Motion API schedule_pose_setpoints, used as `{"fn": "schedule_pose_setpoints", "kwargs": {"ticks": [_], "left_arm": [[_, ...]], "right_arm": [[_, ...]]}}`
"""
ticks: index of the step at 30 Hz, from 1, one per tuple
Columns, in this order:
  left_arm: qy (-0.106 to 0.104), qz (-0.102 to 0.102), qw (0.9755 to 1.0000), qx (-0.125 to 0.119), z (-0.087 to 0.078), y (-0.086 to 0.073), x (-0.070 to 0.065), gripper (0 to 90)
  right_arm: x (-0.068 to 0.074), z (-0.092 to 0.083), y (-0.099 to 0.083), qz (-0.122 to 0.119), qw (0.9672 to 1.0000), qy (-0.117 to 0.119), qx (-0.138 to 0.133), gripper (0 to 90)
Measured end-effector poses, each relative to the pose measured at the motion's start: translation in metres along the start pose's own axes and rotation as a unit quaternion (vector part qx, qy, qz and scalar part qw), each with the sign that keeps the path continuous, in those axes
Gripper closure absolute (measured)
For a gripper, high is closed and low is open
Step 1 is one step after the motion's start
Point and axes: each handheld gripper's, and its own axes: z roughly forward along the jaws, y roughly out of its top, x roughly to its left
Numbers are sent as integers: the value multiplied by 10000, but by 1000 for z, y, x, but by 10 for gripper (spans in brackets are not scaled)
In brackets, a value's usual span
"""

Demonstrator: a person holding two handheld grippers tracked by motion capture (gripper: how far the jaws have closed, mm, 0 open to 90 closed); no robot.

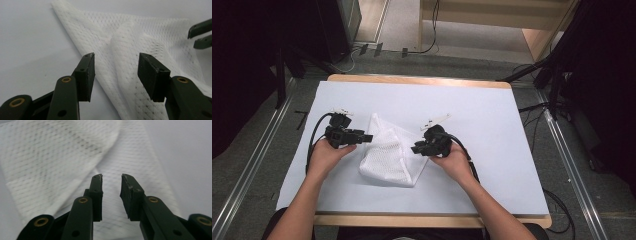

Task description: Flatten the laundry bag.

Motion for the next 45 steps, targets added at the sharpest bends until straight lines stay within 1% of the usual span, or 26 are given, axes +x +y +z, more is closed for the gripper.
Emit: {"fn": "schedule_pose_setpoints", "kwargs": {"ticks": [1,2,3,4,8,11,13,14,16,17,19,20,22,24,25,27,29,30,31,34,37,39,41,43,44,45], "left_arm": [[5,9,10000,17,2,1,-1,490],[10,56,10000,56,5,3,-1,489],[16,91,9999,64,9,6,-1,488],[16,91,9999,64,9,6,-1,485],[-13,126,9998,153,16,8,0,480],[-14,138,9997,180,19,8,0,481],[-54,105,9997,195,22,8,0,484],[-117,103,9996,214,23,8,0,497],[-206,19,9995,220,25,8,0,546],[-278,-8,9994,198,27,8,0,593],[-375,48,9990,239,32,9,-2,731],[-393,102,9988,288,34,10,-5,779],[-413,256,9980,411,38,10,-10,856],[-464,334,9972,482,38,10,-14,900],[-517,329,9970,480,38,10,-15,900],[-596,320,9967,444,35,11,-16,900],[-681,301,9967,335,31,11,-16,900],[-709,278,9967,269,28,12,-16,900],[-747,273,9966,192,25,12,-16,900],[-823,233,9963,-64,14,12,-14,900],[-886,212,9953,-315,5,11,-11,900],[-948,167,9944,-441,1,11,-9,900],[-971,176,9939,-501,-3,10,-9,900],[-948,218,9936,-567,-6,10,-9,900],[-937,229,9932,-651,-9,10,-10,900],[-945,250,9928,-687,-10,10,-11,900]], "right_arm": [[-9,-4,-2,88,9999,-113,-50,675],[-15,-5,-3,169,9997,-172,-45,658],[-19,-6,-4,190,9995,-227,-54,649],[-19,-6,-4,190,9995,-227,-54,649],[-35,-8,-9,366,9982,-473,-80,607],[-42,-6,-12,433,9974,-577,-33,570],[-43,-5,-12,468,9971,-593,-25,562],[-43,-4,-13,476,9971,-592,2,557],[-45,-1,-13,462,9972,-586,33,553],[-45,1,-14,494,9970,-590,93,553],[-44,5,-14,485,9971,-568,143,564],[-43,5,-14,470,9972,-575,130,585],[-41,6,-13,448,9977,-486,145,613],[-39,7,-13,392,9975,-554,199,706],[-39,7,-13,358,9976,-554,216,750],[-38,7,-13,363,9972,-605,263,845],[-40,6,-13,382,9971,-585,305,894],[-42,6,-13,425,9971,-550,314,897],[-43,5,-13,452,9968,-576,326,899],[-48,0,-12,498,9955,-758,263,900],[-58,-9,-14,658,9939,-864,167,900],[-67,-14,-17,820,9923,-919,123,900],[-75,-19,-20,931,9906,-996,106,900],[-82,-23,-22,1017,9890,-1067,89,900],[-84,-24,-23,1023,9885,-1112,80,900],[-87,-27,-23,1090,9872,-1162,67,900]]}}
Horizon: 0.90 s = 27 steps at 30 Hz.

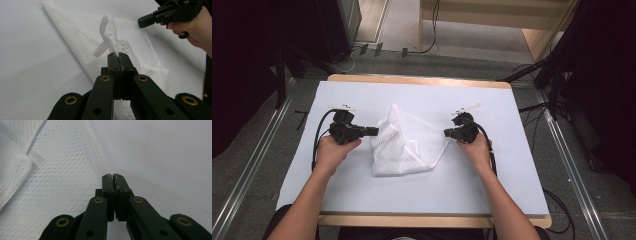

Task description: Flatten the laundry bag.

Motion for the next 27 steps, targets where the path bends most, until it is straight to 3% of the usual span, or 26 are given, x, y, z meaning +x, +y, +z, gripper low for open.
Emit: {"fn": "schedule_pose_setpoints", "kwargs": {"ticks": [8,14,18,23,27], "left_arm": [[94,-31,9995,-292,-17,-3,1,900],[100,-121,9992,-366,-25,-10,0,900],[91,-127,9996,-222,-27,-18,-7,900],[60,-88,9999,-87,-24,-25,-19,900],[34,-78,9999,128,-22,-33,-24,897]], "right_arm": [[-27,-16,-3,260,9992,-282,-145,900],[-42,-29,-9,453,9981,-369,-215,900],[-46,-35,-14,460,9979,-408,-192,900],[-50,-33,-20,487,9984,-277,-113,896],[-47,-35,-19,446,9985,-267,-180,808]]}}
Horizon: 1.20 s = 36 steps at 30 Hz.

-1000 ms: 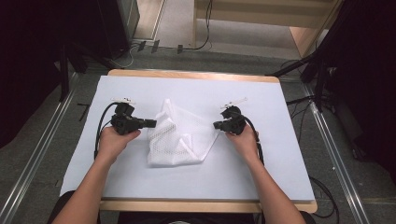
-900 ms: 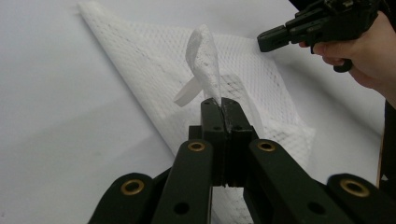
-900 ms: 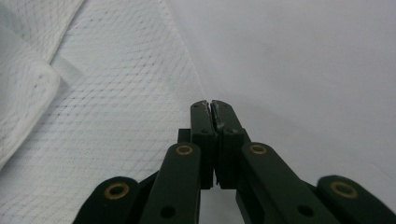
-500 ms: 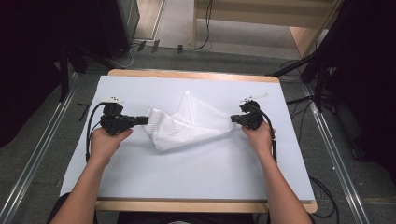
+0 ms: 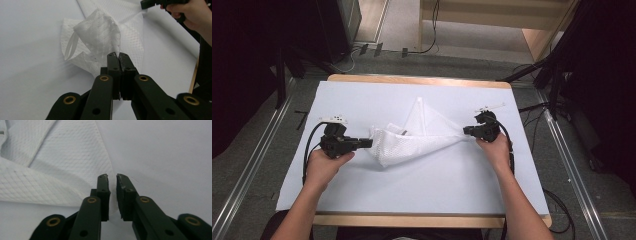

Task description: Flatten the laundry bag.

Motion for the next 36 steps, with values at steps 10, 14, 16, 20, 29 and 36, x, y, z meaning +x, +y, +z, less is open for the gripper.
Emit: {"fn": "schedule_pose_setpoints", "kwargs": {"ticks": [10,14,16,20,29,36], "left_arm": [[-25,10,9998,188,-6,-16,-4,743],[46,152,9998,156,-14,-16,-7,638],[32,143,9999,87,-19,-16,-6,602],[151,-24,9999,15,-26,-13,1,587],[456,-166,9988,-21,-32,8,23,616],[437,-231,9987,82,-13,29,46,654]], "right_arm": [[19,-7,10,-211,9992,198,-273,763],[25,-4,15,-316,9985,355,-258,815],[29,0,17,-322,9983,444,-186,857],[39,13,22,-410,9972,624,-58,896],[64,29,29,-714,9943,786,135,889],[71,33,27,-790,9933,820,176,870]]}}
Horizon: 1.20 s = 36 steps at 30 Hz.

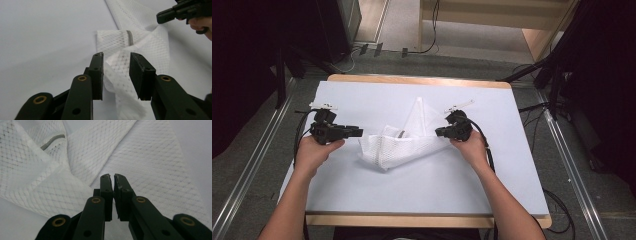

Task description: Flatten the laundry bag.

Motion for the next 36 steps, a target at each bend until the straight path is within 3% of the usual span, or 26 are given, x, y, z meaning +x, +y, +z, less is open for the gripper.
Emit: {"fn": "schedule_pose_setpoints", "kwargs": {"ticks": [7,11,20,32,36], "left_arm": [[5,-30,9999,163,23,13,10,670],[139,109,9991,381,40,19,10,673],[207,342,9969,679,77,27,4,671],[383,485,9943,864,104,30,6,628],[298,546,9941,884,107,30,3,647]], "right_arm": [[-2,-3,-5,35,10000,-54,6,824],[-6,-6,-9,6,9999,-137,-17,796],[-14,-18,-21,202,9994,-283,-62,772],[-32,-37,-39,452,9972,-545,-259,713],[-39,-43,-42,557,9957,-648,-345,699]]}}
